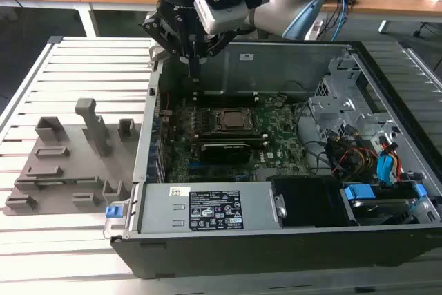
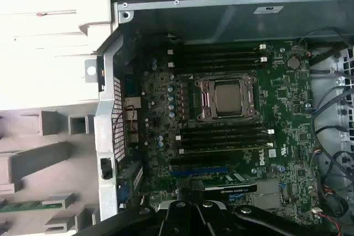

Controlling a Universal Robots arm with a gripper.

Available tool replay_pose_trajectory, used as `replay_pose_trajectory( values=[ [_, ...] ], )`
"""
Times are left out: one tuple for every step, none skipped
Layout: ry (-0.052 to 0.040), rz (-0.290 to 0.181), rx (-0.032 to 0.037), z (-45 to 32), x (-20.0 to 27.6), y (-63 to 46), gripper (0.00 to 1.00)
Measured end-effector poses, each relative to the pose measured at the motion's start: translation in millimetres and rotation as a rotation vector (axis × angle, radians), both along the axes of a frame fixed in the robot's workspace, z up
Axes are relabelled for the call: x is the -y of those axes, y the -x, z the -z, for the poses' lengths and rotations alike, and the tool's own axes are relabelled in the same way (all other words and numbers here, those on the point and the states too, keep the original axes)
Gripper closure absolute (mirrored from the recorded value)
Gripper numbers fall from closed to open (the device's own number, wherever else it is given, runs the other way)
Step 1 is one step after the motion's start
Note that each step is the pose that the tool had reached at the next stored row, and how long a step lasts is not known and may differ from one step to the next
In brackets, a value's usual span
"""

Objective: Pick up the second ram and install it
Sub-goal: 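Reach for the second ram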

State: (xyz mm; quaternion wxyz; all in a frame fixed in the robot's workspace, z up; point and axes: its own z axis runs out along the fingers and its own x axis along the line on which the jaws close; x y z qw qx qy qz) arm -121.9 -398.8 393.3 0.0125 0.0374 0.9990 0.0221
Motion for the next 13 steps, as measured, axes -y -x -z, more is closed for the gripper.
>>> replay_pose_trajectory(
  values=[
    [0.0000,0.000,0.0000,0.0,0.0,0.8,0.89],
    [0.0000,0.000,0.0000,0.0,0.0,5.2,0.89],
    [0.0000,0.000,0.0000,0.0,0.0,9.2,0.89],
    [0.0000,0.000,0.0000,0.0,0.0,13.3,0.89],
    [-0.0001,0.000,0.0001,0.0,0.0,17.5,0.89],
    [-0.0001,0.000,0.0001,0.0,0.0,25.7,0.89],
    [0.0000,0.000,0.0000,0.0,0.0,31.3,0.89],
    [0.0000,0.000,0.0000,0.0,0.0,35.4,0.89],
    [-0.0001,0.000,0.0001,0.0,0.0,38.4,0.89],
    [0.0000,0.000,0.0000,0.0,0.0,40.8,0.89],
    [0.0000,0.000,0.0000,0.0,0.0,43.9,0.89],
    [0.0000,0.000,0.0000,0.0,0.0,45.9,0.89],
    [-0.0001,0.000,0.0000,0.0,0.0,47.7,0.89]
  ],
)
